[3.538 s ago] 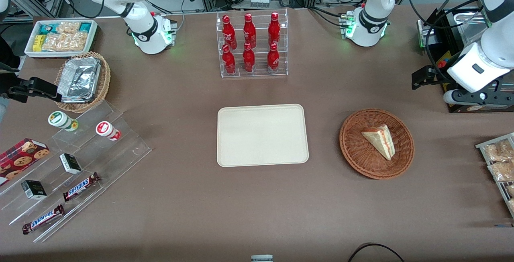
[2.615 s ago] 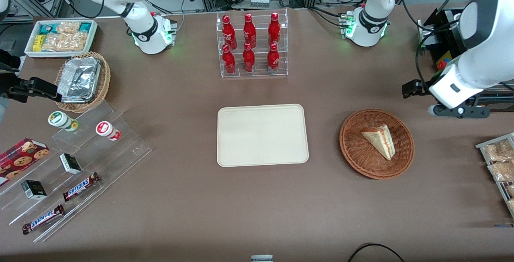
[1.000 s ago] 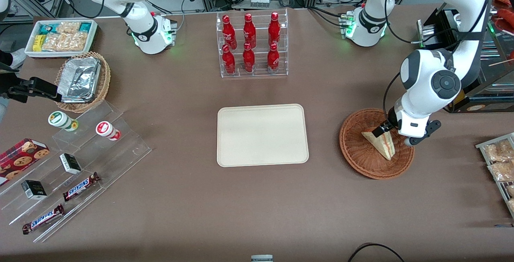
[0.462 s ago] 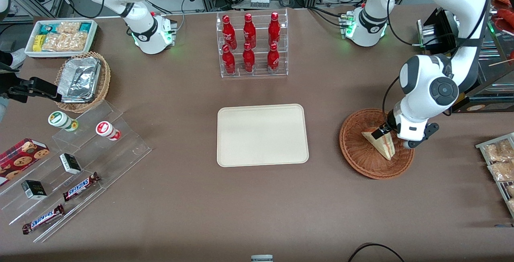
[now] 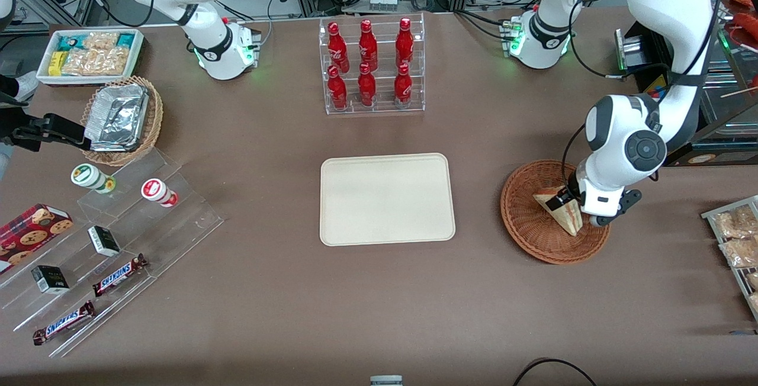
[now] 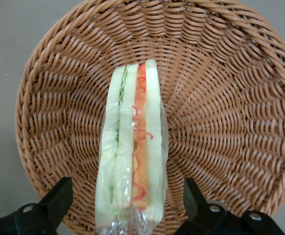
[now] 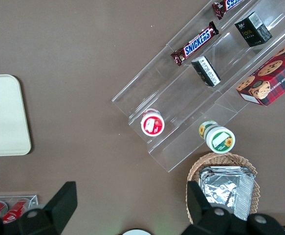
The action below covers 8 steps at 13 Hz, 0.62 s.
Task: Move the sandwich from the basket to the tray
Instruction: 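Lower the open left gripper around the wrapped sandwich, then close the left gripper on the sandwich and lift it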
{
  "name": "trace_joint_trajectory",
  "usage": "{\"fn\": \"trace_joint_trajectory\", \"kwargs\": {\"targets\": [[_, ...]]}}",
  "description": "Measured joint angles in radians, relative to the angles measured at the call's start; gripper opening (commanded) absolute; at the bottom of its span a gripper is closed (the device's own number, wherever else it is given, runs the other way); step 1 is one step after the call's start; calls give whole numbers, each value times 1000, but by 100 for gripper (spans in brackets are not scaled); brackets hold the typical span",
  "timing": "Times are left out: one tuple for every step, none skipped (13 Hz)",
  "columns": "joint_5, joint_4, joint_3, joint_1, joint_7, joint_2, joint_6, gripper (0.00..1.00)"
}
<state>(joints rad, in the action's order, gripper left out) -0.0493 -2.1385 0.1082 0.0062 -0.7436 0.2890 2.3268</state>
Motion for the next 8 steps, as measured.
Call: {"fn": "trace_joint_trajectory", "kwargs": {"targets": [[-1, 2, 0, 0, -17, 10, 5, 100], [-1, 3, -1, 0, -26, 18, 10, 95], [-1, 3, -1, 0, -31, 23, 12, 69], [-1, 4, -1, 0, -33, 26, 12, 32], [-1, 4, -1, 1, -40, 28, 12, 2], [-1, 4, -1, 1, -51, 29, 12, 0], [-1, 4, -1, 2, -59, 31, 12, 0], [-1, 4, -2, 4, -61, 31, 10, 0]]}}
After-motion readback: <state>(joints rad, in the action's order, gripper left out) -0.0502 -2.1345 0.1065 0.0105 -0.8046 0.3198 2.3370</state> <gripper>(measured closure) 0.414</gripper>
